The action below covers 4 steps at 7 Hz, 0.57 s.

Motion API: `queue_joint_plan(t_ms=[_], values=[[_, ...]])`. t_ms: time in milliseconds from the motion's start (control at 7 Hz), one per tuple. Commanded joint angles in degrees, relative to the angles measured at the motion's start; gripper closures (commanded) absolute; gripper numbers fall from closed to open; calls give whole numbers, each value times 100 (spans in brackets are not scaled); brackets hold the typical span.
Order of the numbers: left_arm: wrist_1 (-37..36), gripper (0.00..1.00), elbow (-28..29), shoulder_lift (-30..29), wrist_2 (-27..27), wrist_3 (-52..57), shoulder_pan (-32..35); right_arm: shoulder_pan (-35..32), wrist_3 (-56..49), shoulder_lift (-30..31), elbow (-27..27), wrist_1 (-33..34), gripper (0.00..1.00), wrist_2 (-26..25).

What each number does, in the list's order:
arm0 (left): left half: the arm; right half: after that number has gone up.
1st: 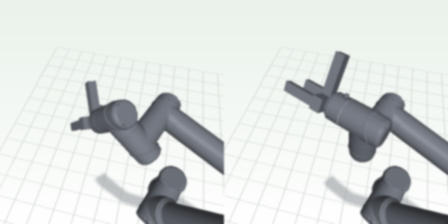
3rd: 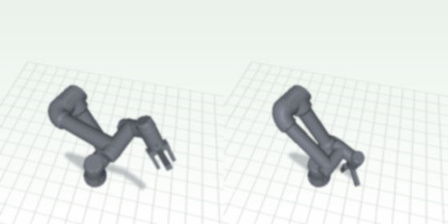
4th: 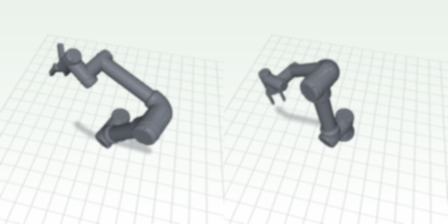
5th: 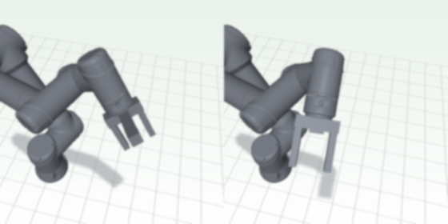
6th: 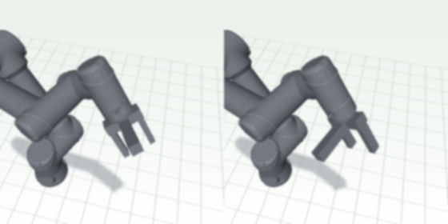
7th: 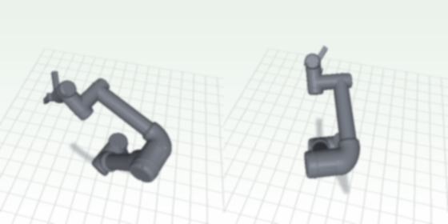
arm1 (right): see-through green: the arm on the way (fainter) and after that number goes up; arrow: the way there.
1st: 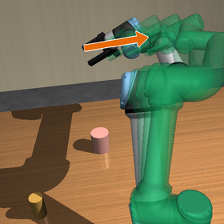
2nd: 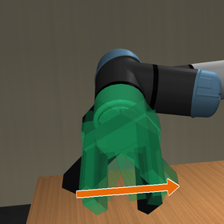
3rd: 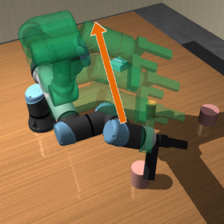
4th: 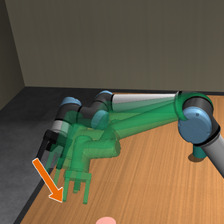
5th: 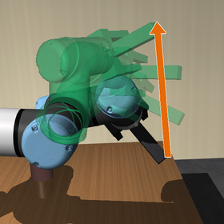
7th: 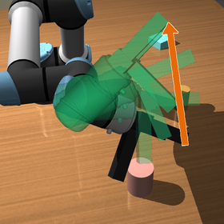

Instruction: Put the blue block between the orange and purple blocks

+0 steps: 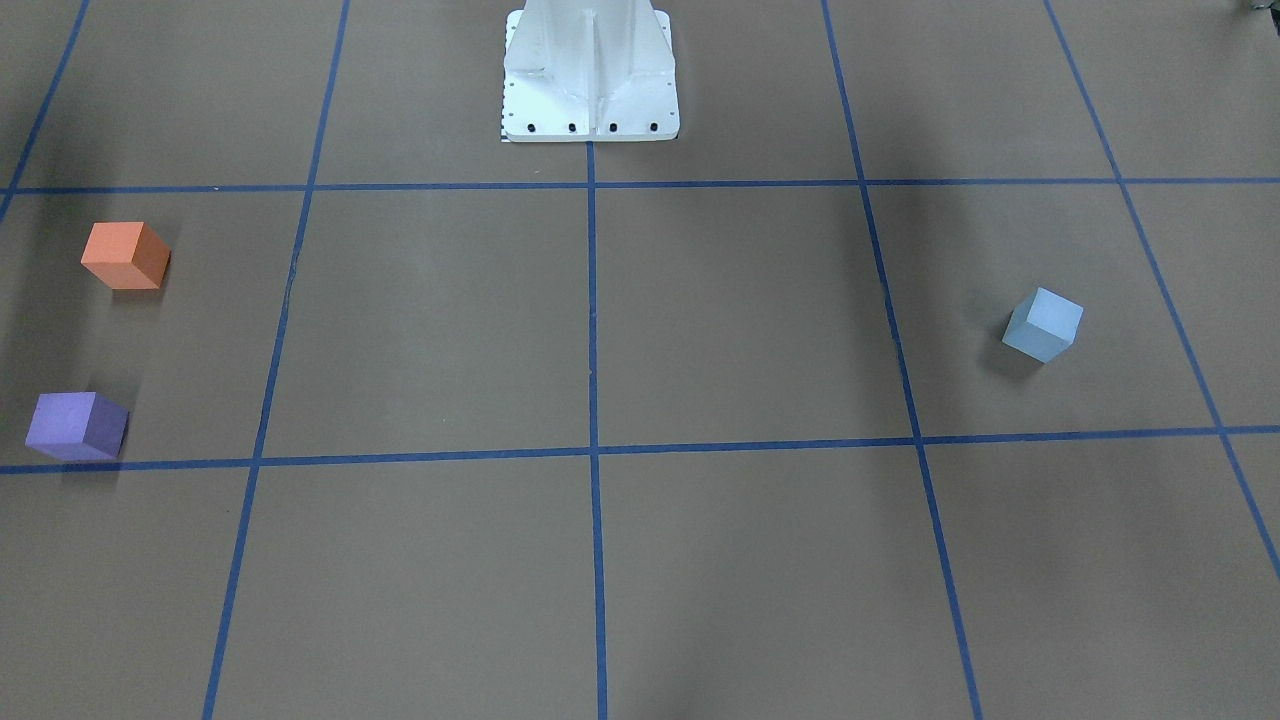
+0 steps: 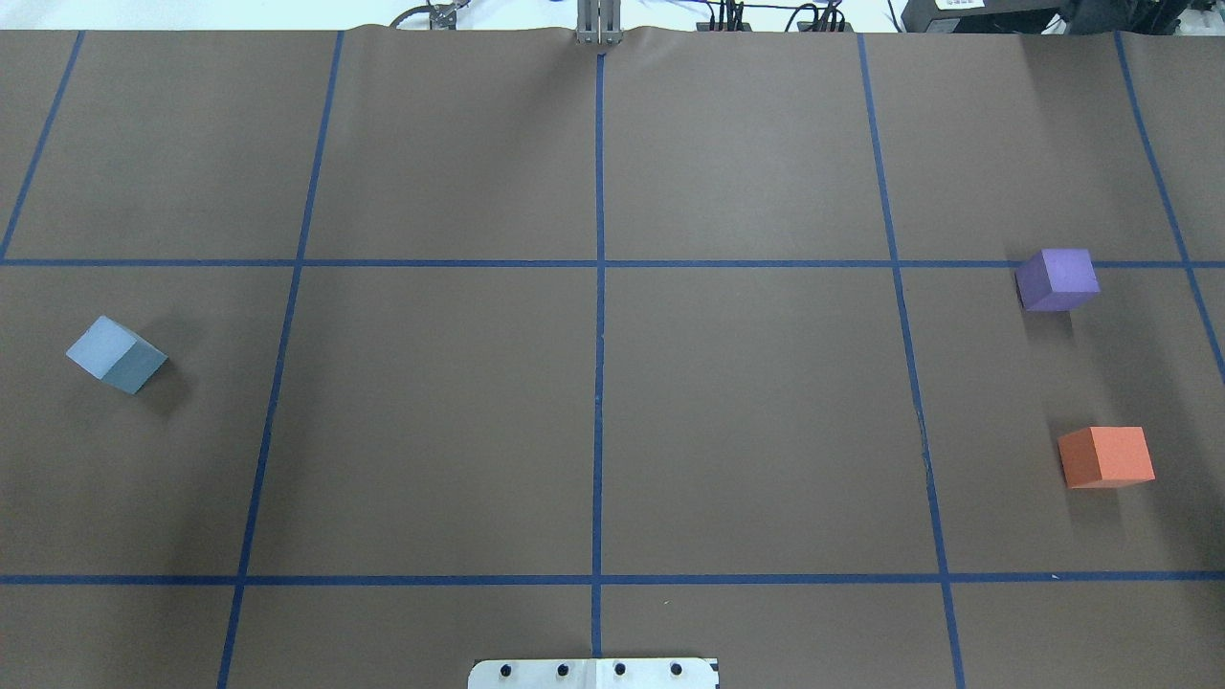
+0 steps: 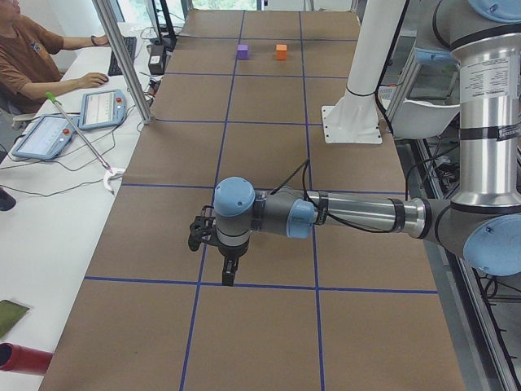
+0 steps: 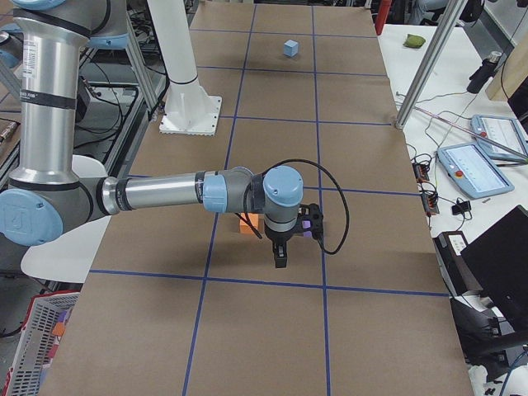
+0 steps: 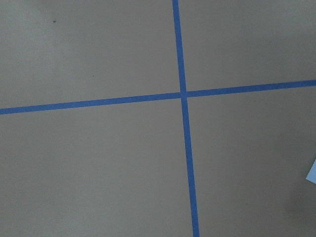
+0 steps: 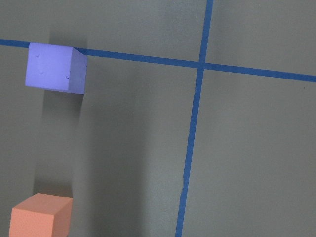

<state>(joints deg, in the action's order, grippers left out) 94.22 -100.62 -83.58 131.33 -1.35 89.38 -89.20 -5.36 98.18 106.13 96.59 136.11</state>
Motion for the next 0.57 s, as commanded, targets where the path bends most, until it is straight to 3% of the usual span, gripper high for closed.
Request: queue_joint_plan(t_ms=[0, 429], values=[[9, 0, 16, 0, -2, 3, 0, -10, -26, -1, 4, -9, 0, -15], [-348, 0, -228, -332, 16, -6, 0, -10, 0, 8, 4, 0, 0, 3]])
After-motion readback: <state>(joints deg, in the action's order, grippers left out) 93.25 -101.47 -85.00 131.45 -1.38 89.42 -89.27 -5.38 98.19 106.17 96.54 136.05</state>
